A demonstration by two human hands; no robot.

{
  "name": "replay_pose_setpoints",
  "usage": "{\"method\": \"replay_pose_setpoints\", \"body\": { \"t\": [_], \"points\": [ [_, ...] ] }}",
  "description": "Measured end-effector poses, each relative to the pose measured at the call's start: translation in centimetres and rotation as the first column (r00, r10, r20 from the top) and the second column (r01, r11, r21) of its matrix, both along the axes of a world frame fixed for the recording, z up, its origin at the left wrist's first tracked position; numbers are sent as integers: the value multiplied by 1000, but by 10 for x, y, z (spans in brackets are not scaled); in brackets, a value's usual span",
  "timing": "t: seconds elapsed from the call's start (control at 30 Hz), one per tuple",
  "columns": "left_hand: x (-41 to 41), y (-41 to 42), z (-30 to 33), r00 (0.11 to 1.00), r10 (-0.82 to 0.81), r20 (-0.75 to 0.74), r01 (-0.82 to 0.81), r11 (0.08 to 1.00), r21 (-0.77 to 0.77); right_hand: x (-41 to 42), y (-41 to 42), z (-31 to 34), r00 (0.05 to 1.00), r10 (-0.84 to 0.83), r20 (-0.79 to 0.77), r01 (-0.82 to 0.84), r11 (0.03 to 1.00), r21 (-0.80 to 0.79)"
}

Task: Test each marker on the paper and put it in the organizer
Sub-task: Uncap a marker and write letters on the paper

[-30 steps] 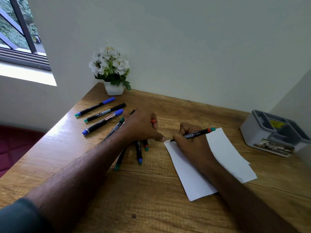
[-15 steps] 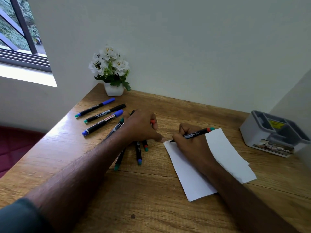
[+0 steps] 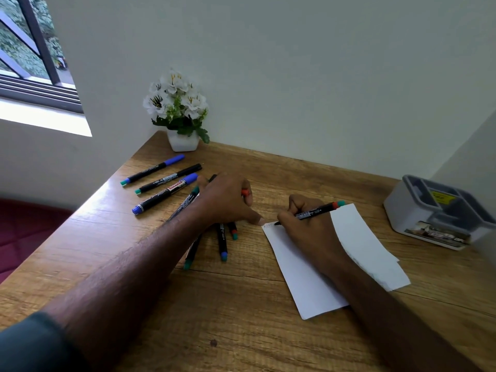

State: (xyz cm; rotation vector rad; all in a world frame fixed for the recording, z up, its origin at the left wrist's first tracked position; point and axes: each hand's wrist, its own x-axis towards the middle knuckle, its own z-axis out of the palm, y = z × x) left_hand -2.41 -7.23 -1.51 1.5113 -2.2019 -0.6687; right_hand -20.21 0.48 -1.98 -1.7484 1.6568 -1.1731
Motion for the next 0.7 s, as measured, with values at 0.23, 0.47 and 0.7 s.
{"method": "replay_pose_setpoints", "body": {
  "t": [0.23,0.47,0.7],
  "points": [
    [0,-1,-1,1000,-6,-17,7,1000,11,1,0,0,999,-1,-40,3,1000,30],
    [-1,3,3,1000,7,9,-7,1000,1,-10,-3,3,993,-74,93,68,995,66],
    [-3,10,7,999,-51,-5,51,996,-69,-20,-5,-3,996,89,-26,-90,995,-33]
  ]
}}
